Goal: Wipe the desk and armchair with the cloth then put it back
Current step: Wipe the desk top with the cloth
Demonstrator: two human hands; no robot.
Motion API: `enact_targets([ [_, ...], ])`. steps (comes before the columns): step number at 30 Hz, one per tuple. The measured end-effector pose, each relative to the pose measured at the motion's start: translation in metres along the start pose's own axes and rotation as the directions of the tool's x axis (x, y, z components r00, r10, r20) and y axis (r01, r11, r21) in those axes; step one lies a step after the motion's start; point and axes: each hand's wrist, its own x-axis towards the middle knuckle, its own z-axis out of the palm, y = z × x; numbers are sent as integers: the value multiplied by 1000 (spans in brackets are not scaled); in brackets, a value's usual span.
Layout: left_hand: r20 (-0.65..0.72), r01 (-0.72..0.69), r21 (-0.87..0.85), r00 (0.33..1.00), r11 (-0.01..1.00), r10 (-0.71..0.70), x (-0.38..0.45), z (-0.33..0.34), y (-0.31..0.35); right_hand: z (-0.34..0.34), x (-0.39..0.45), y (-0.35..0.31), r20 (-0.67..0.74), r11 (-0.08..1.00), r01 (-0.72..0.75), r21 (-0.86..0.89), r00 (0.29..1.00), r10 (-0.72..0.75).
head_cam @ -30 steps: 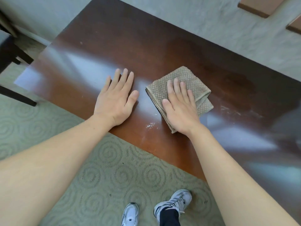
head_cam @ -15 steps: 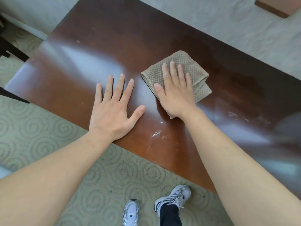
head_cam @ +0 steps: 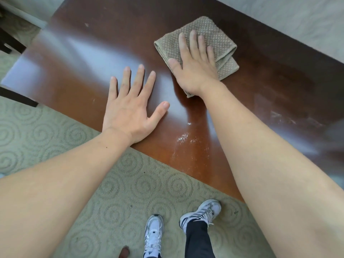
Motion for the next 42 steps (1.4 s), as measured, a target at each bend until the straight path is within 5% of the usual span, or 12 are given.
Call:
enact_targets([
  [10, 8, -30, -47, 1000, 998, 31, -3, -5, 0, 24, -116, -12, 81, 993, 113, 27, 990, -115],
  [18, 10, -31, -53, 999, 998, 31, -5, -8, 0, 46, -212, -21, 92, 998, 47, 38, 995, -50],
  [42, -15, -26, -22, 1000, 999, 25, -3, -1, -1, 18, -73, 20, -141, 989, -146, -13, 980, 143],
])
